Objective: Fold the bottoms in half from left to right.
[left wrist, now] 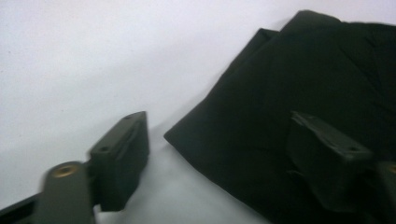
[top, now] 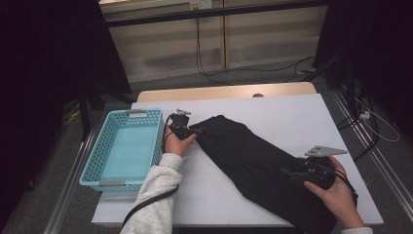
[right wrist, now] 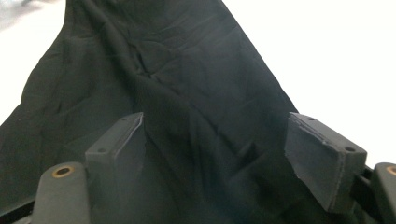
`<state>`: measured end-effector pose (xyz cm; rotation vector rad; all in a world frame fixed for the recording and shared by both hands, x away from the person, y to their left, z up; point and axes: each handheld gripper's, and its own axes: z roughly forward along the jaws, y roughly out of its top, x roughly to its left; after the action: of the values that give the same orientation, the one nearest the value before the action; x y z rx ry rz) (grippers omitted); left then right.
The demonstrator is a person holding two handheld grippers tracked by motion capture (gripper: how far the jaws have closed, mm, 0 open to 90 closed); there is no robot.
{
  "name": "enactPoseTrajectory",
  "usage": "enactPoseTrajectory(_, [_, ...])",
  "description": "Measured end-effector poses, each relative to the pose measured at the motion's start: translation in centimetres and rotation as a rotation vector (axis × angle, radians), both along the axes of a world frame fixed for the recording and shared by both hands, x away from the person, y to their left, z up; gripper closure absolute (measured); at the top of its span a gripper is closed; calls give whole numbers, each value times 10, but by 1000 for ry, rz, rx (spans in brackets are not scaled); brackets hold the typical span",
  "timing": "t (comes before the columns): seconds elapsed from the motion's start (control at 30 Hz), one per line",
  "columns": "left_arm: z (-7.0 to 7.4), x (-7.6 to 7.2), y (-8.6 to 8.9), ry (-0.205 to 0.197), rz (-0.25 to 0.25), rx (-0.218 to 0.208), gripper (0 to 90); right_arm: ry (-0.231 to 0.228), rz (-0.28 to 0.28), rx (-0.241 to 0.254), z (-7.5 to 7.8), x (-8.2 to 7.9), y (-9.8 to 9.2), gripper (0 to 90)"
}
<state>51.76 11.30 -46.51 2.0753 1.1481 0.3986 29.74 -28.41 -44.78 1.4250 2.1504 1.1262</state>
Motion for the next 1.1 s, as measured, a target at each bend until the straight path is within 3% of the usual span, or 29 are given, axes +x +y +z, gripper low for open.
enactPoseTrajectory(0.2, [6,-3,-4,54,8,-16,500,7,-4,1,1,-2,-1,210])
enactPoseTrajectory(0.3, [9,-1,-2,116,14,-49,708,10,1,2,1,-3,1,210])
enactPoseTrajectory(0.37, [10,-2,0,116,24,-47,837,8,10,0,1,-3,2,210])
enactPoseTrajectory(0.47, [13,-4,6,127,54,-63,871,4,21,2,1,-3,4,208])
enactPoseTrajectory(0.67, [27,-9,22,111,89,-53,871,5,20,-5,1,-3,4,206])
enactPoseTrajectory(0.8, [30,-14,24,121,119,-58,838,4,23,-4,2,-4,5,206])
enactPoseTrajectory(0.87, [31,-13,23,98,102,-50,673,1,29,-6,2,-3,6,206])
enactPoseTrajectory(1.0, [25,-6,13,54,52,-18,505,-3,32,-1,5,-4,7,205])
enactPoseTrajectory(1.1, [18,4,4,31,26,11,322,-7,37,-1,5,-4,8,205])
